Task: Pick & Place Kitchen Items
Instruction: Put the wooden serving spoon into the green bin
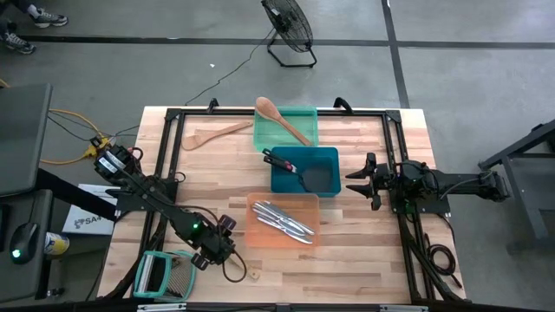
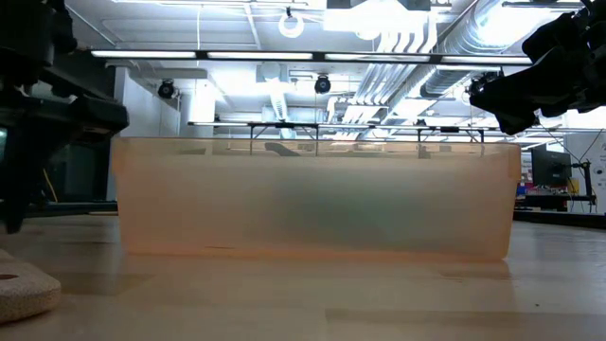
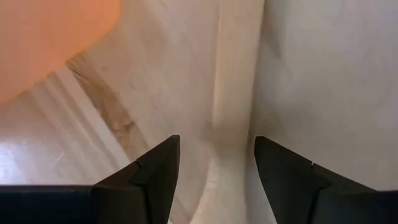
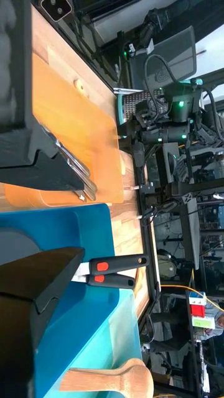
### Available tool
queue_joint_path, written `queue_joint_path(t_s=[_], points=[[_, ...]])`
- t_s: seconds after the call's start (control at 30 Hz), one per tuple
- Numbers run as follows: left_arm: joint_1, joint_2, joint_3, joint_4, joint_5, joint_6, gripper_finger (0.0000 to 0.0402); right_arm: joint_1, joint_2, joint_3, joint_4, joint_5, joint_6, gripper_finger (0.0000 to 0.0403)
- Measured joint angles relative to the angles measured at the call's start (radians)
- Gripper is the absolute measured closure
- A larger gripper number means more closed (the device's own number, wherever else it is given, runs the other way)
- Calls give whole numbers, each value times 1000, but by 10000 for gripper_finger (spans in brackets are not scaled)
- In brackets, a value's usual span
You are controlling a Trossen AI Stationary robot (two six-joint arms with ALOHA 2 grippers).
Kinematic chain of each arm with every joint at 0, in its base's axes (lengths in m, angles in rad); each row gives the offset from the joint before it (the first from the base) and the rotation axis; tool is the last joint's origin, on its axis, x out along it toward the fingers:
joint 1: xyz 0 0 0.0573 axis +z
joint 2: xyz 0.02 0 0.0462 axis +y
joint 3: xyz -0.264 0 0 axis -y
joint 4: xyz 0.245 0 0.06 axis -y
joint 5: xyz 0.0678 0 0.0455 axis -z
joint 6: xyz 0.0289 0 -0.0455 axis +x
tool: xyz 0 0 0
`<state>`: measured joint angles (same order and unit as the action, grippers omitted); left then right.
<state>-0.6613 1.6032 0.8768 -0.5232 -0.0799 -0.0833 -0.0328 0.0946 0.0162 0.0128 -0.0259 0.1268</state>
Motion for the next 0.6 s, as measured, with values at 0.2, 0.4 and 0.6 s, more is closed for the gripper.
queue_joint_path(t_s=[0.2, 0.4, 0.6], points=[[0, 7, 0, -5, 0, 8, 199, 0, 0, 0, 0, 0, 0, 254], [0, 56, 4, -10, 30, 9, 200, 0, 0, 0, 0, 0, 0, 254], [0, 65, 4, -12, 23, 8, 200, 0, 0, 0, 0, 0, 0, 254]])
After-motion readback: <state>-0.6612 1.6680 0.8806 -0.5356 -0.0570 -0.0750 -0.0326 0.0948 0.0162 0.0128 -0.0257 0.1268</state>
